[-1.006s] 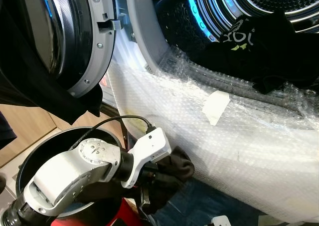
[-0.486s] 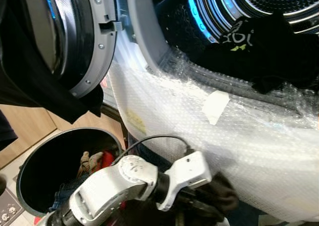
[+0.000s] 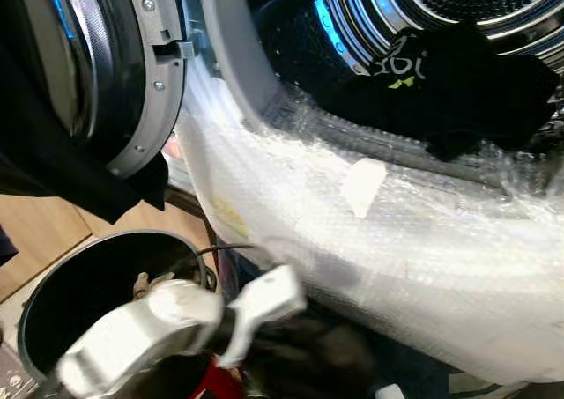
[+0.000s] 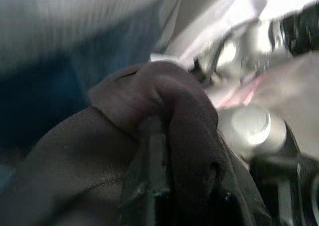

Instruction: Clothes washing

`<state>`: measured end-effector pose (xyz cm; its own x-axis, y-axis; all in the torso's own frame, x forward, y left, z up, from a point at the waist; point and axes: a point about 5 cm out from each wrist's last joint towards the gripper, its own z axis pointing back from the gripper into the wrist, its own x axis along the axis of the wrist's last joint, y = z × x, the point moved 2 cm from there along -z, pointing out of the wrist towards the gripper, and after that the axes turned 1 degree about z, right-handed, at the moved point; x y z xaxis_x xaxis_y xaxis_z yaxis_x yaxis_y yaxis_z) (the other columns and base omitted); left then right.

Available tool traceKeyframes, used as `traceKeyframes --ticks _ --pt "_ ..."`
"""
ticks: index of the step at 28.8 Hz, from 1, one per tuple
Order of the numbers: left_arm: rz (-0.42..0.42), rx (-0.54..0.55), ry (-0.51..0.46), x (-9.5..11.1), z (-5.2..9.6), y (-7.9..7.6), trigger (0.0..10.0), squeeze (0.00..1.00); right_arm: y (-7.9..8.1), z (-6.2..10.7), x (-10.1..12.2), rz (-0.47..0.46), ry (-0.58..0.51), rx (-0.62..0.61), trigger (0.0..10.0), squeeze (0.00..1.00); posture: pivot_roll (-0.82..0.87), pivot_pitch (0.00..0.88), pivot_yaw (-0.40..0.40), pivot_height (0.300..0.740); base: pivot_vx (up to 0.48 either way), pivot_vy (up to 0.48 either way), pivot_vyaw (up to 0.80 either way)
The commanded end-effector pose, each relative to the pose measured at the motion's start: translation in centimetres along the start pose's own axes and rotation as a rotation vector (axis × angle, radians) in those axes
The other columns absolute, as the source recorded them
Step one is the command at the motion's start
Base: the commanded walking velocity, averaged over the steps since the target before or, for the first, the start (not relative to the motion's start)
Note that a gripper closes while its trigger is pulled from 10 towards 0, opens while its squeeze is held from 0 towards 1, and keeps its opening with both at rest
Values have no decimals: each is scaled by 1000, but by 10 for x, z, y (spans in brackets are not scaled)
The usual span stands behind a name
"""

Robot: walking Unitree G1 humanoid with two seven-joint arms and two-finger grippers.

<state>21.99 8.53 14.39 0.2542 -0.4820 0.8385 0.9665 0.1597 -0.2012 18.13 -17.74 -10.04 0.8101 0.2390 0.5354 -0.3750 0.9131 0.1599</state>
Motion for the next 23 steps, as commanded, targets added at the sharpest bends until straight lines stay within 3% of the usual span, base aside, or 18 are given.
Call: traceKeyframes --ticks 1,7,8,9,10,11,12,18,23 --pt "-22 5 -4 0 7 -5 0 0 3 1 3 68 -24 58 10000 0 10 55 4 740 0 0 0" --pt "46 110 -17 -11 10 6 0 0 0 14 0 145 -69 186 10000 0 7 49 -2 740 0 0 0" --pt "52 114 -27 -11 10 6 0 0 -1 16 -1 153 -72 206 10000 227 -2 47 -2 740 0 0 0" --pt "54 117 -33 -10 9 6 0 0 -1 17 -1 158 -73 219 10000 227 -2 47 -2 740 0 0 0" --pt "58 121 -43 -9 10 6 0 0 -3 20 -2 174 -74 226 10000 894 -4 42 -5 740 0 0 0" --pt "61 125 -50 -8 11 7 0 0 -5 22 -3 186 -75 231 10000 894 -4 43 -6 740 0 0 0" --pt "63 128 -52 -8 11 7 0 0 -6 24 -3 194 -83 241 10000 1000 -4 43 -6 740 0 0 0" --pt "54 153 -4 -18 11 7 0 0 -13 40 13 186 -213 299 10000 1000 -8 37 -3 740 0 0 0" --pt "49 140 3 -19 0 3 0 0 1 67 34 212 -353 488 10000 1000 -24 26 -3 740 0 0 0"
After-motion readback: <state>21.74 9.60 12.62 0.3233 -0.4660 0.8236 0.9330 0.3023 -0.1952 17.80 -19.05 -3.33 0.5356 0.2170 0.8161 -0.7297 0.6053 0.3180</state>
